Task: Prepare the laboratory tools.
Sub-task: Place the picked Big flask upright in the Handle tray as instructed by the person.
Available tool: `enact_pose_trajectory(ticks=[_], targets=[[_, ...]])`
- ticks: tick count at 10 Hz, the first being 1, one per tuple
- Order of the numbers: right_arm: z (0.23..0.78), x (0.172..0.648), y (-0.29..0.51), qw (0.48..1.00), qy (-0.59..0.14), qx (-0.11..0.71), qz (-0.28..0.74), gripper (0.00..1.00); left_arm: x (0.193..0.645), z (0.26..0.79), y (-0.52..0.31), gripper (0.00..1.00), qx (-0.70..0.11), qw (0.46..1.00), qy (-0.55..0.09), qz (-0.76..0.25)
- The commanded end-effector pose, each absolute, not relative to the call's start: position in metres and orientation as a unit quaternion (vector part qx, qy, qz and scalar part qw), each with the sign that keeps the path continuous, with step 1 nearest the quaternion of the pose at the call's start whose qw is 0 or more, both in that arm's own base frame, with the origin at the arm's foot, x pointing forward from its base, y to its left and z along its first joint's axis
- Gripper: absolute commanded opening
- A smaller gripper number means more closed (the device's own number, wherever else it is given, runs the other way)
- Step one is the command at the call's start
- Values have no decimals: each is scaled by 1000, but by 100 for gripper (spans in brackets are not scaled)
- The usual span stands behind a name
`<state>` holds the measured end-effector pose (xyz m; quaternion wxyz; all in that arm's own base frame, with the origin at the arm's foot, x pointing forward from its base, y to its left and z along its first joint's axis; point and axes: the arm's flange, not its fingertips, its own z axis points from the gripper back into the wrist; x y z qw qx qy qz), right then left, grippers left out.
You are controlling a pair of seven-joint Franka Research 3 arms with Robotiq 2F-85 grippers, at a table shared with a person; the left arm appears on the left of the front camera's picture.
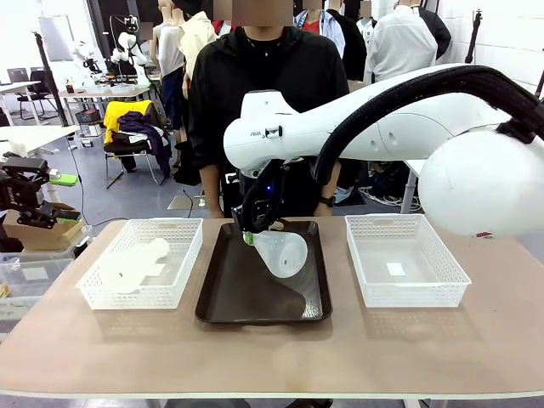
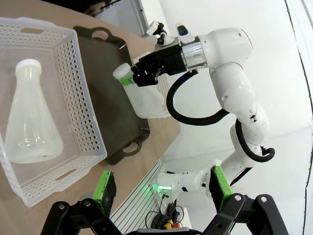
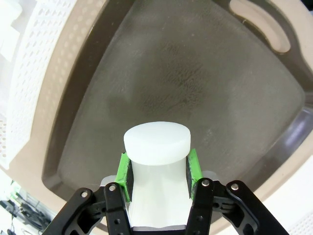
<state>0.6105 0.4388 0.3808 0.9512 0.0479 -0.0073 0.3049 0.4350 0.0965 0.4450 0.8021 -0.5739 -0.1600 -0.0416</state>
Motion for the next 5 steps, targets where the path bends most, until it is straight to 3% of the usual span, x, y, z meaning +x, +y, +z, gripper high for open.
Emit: enact_pose_trajectory(ticks=[1,3,5], targets=[[418,591,434,947,-36,45,316,0,434,446,97,100,-573,801,-166,-48],[476,566,422,925,-120,106,344,0,434,446,97,100,-573,801,-166,-48],[505,555,386,861,-215,214,408,0,434,446,97,100,-573,801,-166,-48]])
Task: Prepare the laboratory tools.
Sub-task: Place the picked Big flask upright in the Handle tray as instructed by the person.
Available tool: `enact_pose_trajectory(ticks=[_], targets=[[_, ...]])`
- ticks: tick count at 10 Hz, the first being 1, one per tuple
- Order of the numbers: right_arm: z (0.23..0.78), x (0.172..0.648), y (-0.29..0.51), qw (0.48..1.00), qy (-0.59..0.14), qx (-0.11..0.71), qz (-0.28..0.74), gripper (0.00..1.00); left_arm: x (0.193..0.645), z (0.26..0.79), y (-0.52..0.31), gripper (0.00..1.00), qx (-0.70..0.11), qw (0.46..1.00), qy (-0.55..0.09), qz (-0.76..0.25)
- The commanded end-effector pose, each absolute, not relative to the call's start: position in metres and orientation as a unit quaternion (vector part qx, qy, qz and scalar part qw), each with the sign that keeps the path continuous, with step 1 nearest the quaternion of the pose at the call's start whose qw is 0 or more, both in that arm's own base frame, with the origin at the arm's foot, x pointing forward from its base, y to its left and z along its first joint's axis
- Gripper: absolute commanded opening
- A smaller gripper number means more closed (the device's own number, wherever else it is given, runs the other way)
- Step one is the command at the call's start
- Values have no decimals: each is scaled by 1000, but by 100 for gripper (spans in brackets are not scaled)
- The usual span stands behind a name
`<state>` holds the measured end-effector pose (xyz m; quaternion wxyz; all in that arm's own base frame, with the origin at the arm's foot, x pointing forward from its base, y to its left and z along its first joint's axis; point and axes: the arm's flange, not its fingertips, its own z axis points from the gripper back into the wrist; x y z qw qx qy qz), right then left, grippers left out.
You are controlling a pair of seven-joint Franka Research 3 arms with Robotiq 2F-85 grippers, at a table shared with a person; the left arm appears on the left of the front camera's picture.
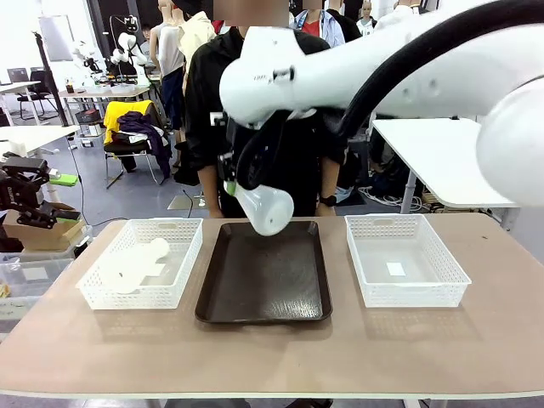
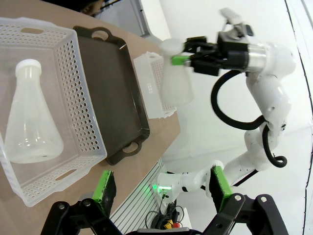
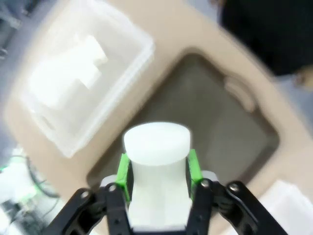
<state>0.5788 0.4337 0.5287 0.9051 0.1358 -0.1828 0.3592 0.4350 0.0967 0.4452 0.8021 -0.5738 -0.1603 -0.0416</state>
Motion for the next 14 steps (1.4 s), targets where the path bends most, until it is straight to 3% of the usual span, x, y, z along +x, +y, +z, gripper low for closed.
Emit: enact_pose_trajectory(ticks=[1,2,6,9,14], targets=[[502,555,362,816,-264,273,435,0,434,446,97,100,-573,801,-166,-48],[495,557,344,796,-287,312,433,0,434,446,97,100,-573,801,-166,-48],[448,580,309,629,-384,469,487,0,434,446,97,100,-573,801,-166,-48],[416,589,291,591,-413,470,509,0,434,446,97,100,-573,801,-166,-48],[352,608,258,575,-486,463,468,0,434,446,97,100,-573,801,-166,-48]])
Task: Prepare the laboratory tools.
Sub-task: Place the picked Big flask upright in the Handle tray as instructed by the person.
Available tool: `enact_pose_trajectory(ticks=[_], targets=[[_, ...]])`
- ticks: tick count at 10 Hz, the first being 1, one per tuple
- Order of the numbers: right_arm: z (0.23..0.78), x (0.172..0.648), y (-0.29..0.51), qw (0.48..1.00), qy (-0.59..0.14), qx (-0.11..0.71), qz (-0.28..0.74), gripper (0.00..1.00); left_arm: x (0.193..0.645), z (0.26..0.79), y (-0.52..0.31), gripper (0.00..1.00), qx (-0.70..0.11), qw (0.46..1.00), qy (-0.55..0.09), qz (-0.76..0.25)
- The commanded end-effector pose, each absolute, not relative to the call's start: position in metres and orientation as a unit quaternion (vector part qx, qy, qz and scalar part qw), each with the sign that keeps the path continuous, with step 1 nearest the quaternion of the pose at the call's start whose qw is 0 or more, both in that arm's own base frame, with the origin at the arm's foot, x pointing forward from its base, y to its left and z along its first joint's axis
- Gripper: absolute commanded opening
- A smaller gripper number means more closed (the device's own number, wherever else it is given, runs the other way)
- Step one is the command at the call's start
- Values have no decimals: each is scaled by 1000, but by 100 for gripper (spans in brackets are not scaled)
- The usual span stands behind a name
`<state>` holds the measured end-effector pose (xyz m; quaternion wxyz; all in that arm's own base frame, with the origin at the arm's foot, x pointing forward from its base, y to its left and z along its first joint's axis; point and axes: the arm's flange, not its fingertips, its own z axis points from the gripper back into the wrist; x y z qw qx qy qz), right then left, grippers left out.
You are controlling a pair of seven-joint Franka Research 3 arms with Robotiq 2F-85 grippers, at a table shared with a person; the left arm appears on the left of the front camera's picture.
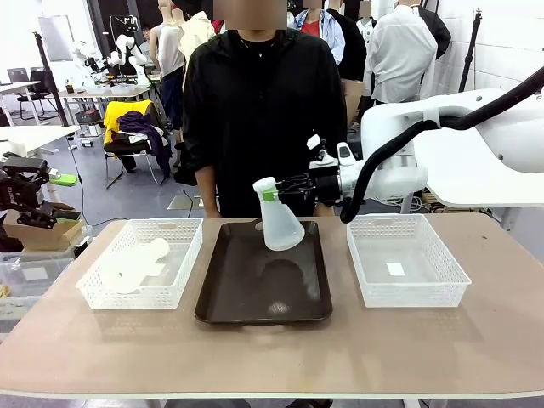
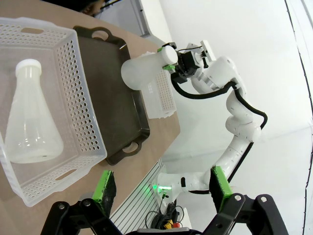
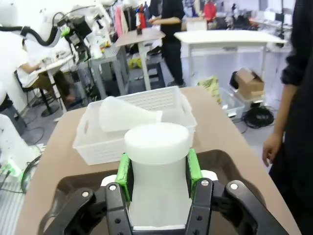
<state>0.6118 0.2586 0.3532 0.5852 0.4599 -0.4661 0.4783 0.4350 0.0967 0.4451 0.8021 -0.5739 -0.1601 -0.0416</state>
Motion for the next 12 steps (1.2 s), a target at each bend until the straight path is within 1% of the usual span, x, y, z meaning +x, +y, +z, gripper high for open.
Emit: enact_pose_trajectory(ticks=[1,4,6,8,12], targets=[[348,615,258,566,-500,470,456,0,434,446,97,100,-573,801,-166,-48],[334,628,270,542,-498,490,467,0,434,446,97,100,-573,801,-166,-48],[329,627,279,545,-489,495,468,0,434,446,97,100,-573,801,-166,-48],[319,633,287,538,-487,481,492,0,434,446,97,100,-573,801,-166,-48],[311,644,296,515,-511,488,485,0,434,446,97,100,-573,801,-166,-48]])
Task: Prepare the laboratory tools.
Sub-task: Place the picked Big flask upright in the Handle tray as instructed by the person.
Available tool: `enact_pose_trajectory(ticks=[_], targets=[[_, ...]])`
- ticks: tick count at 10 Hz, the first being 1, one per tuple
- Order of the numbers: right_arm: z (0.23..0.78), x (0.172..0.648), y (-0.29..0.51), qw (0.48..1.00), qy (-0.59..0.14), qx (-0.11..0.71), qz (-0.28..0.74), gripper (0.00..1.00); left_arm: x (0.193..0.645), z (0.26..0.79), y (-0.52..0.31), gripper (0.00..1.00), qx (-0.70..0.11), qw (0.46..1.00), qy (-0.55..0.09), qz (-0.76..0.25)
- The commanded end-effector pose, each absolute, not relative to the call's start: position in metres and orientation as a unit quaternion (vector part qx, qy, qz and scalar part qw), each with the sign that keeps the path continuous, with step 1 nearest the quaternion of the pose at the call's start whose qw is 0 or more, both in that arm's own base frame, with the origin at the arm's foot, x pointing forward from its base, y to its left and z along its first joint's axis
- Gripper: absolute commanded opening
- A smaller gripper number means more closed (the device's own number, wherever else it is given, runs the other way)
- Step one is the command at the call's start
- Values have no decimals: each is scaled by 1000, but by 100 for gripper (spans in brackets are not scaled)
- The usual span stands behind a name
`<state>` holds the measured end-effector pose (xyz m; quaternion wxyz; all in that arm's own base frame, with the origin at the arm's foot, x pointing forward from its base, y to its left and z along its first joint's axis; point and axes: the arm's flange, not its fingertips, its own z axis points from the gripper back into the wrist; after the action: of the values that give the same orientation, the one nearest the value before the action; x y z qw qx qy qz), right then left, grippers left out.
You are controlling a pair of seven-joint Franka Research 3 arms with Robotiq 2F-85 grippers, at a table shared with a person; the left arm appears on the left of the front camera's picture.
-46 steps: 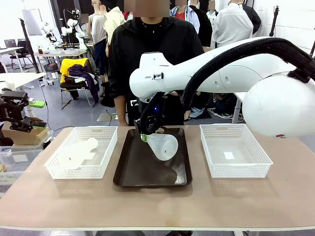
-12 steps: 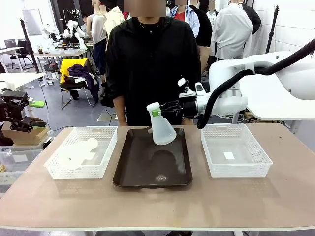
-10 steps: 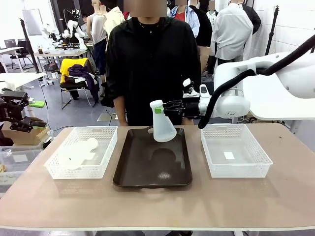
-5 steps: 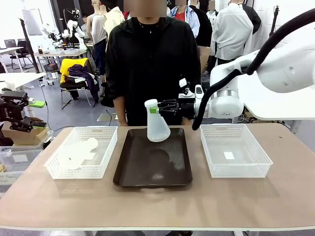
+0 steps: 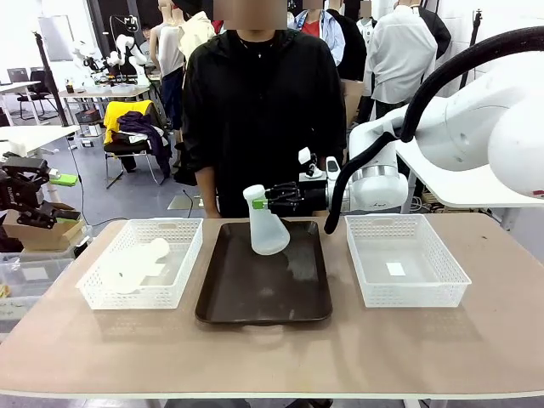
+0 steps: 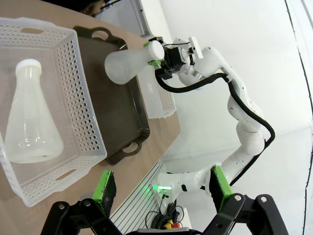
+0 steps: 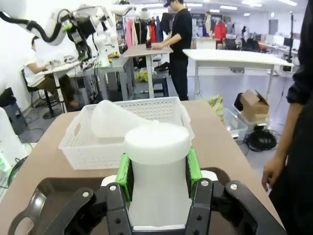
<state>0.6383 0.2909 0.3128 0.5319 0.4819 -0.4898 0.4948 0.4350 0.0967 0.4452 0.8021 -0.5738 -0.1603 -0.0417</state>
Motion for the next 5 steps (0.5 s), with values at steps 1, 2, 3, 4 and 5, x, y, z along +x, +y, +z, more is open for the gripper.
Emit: enact_pose_trajectory(ticks=[1,2,3,4,5], targets=[[306,644,298,513,-513,491,481,0,434,446,97,100,-573,801,-166,-48],[303,642,300,510,-517,493,479,0,434,446,97,100,-573,801,-166,-48],[299,642,301,507,-519,492,481,0,434,446,97,100,-573,801,-166,-48],[298,642,302,504,-524,490,481,0,434,446,97,100,-573,801,-166,-48],[299,641,303,499,-528,492,480,0,434,446,97,100,-573,801,-166,-48]])
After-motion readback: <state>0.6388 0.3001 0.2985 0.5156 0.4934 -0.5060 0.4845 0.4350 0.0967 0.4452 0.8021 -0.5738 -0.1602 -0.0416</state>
